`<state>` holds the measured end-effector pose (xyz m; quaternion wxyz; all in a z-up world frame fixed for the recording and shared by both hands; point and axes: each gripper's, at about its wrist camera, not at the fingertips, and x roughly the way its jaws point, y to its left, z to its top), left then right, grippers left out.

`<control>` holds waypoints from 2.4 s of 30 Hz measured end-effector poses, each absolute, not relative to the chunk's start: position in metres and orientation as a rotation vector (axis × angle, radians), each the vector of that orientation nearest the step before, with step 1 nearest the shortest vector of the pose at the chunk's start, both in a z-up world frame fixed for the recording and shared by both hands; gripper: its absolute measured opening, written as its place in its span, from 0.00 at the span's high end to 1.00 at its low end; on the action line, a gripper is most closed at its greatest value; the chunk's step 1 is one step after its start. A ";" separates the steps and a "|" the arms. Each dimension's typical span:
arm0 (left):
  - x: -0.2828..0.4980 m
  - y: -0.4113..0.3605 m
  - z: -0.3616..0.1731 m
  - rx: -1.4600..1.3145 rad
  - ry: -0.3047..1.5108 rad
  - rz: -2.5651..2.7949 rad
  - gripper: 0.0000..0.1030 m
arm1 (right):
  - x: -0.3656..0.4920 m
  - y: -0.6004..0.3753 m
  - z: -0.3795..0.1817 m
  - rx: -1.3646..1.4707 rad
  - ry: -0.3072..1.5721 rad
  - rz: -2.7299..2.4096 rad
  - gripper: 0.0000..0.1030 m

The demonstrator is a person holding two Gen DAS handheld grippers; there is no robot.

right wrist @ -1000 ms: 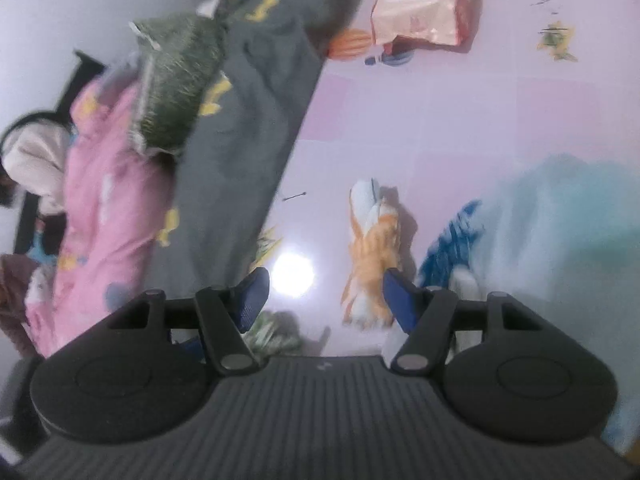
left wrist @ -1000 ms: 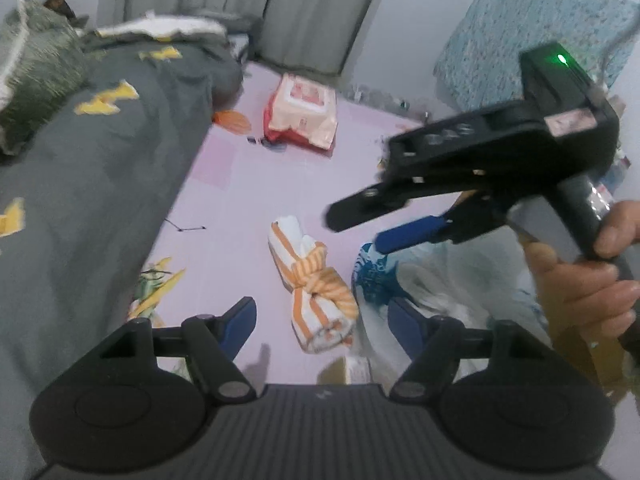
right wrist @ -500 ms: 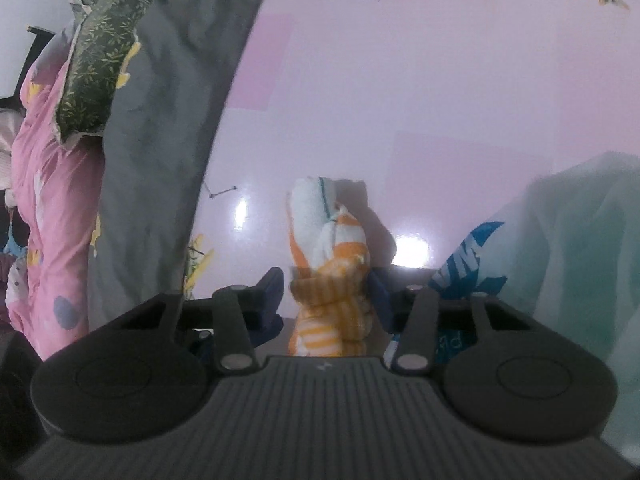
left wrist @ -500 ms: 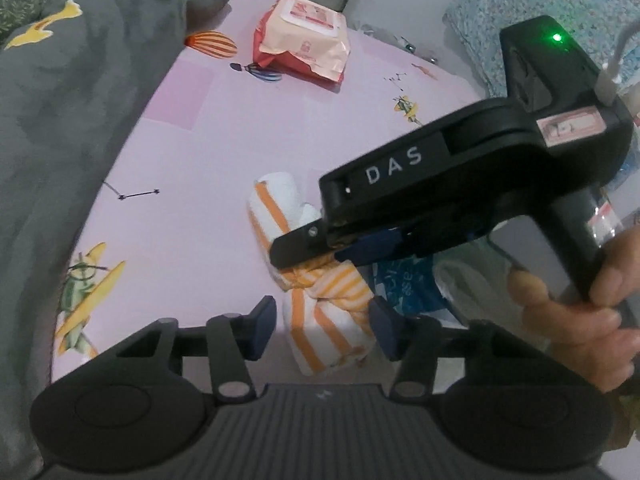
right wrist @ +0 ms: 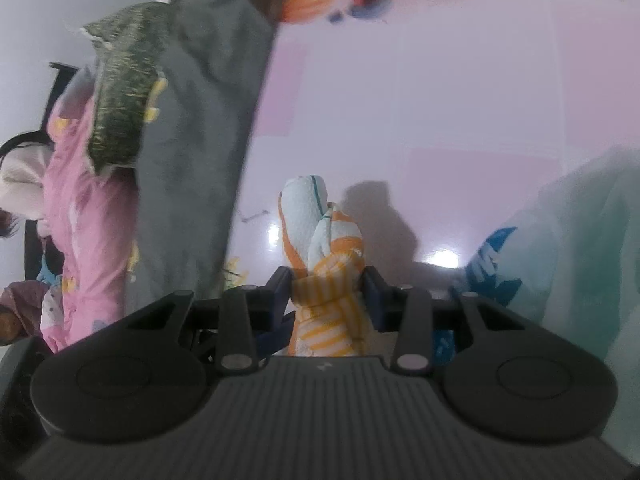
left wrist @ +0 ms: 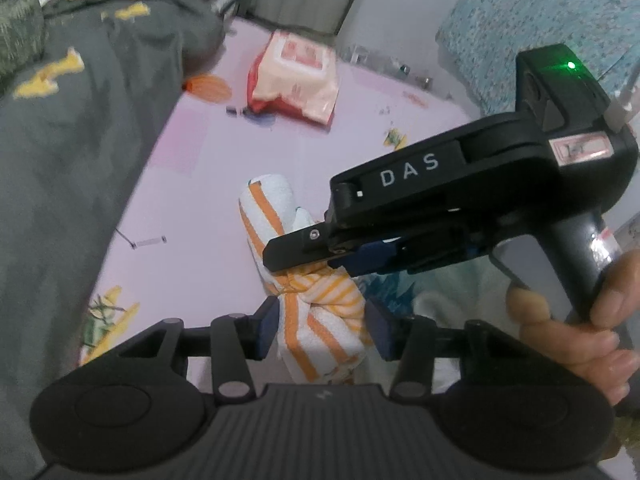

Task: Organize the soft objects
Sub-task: 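Close the right gripper around the orange-striped towel roll, then carry the towel roll with the right gripper over the box, then open the right gripper to drop the towel roll into the box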

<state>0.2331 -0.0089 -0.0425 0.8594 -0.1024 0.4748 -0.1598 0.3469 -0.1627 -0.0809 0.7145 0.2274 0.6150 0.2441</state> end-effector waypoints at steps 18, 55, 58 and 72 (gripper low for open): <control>0.159 -0.033 0.052 -0.146 0.787 -0.406 0.53 | 0.265 -0.198 0.037 0.530 1.105 0.607 0.63; 0.101 -0.232 0.060 0.015 0.803 -0.786 0.47 | 0.036 -0.533 0.056 0.514 0.880 0.145 0.64; 0.103 -0.213 0.057 0.001 0.818 -0.722 0.45 | 0.054 -0.520 0.035 0.337 0.937 0.127 0.63; 0.112 -0.138 0.044 -0.048 0.817 -0.533 0.40 | 0.112 -0.479 -0.051 0.193 1.246 0.226 0.54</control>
